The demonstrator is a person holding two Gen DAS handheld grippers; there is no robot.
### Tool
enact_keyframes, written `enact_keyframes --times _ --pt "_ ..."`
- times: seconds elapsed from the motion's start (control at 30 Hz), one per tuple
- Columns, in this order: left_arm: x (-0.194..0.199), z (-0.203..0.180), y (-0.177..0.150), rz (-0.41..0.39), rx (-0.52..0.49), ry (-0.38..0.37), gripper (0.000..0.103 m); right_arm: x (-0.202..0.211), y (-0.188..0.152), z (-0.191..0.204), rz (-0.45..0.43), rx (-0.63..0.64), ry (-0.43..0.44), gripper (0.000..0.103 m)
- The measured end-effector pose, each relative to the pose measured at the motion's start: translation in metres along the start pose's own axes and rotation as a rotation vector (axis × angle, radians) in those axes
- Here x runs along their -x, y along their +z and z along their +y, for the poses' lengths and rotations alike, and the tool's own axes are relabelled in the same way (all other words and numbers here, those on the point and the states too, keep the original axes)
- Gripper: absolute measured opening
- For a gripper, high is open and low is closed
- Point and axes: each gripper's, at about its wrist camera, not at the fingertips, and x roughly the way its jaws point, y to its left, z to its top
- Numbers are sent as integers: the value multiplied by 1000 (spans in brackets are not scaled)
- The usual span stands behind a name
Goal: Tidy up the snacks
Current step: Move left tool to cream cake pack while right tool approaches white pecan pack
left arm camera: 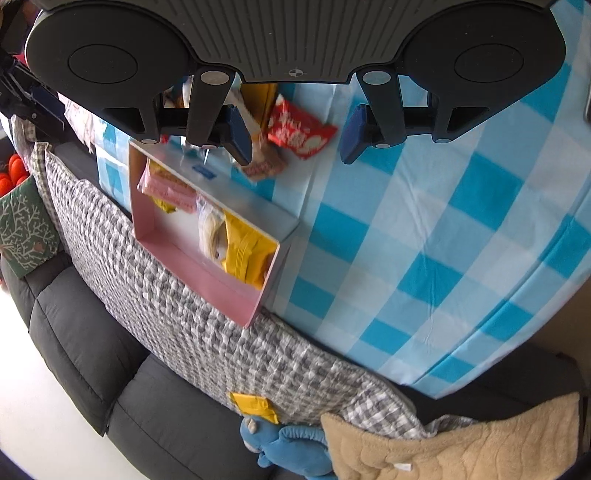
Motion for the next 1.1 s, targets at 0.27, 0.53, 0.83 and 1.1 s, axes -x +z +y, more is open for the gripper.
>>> enact_keyframes --times 0.27,0.53,0.83,1.1 --pt "6 16 -42 47 32 43 59 5 -12 -12 33 34 -64 76" --pt "7 39 -65 109 127 40 64 2 -22 -11 81 78 -96 76" --pt "0 31 -102 143 69 135 67 -4 -27 2 133 127 -64 82" --pt "-9 7 -112 80 -135 230 62 -20 -32 -5 188 138 -125 76"
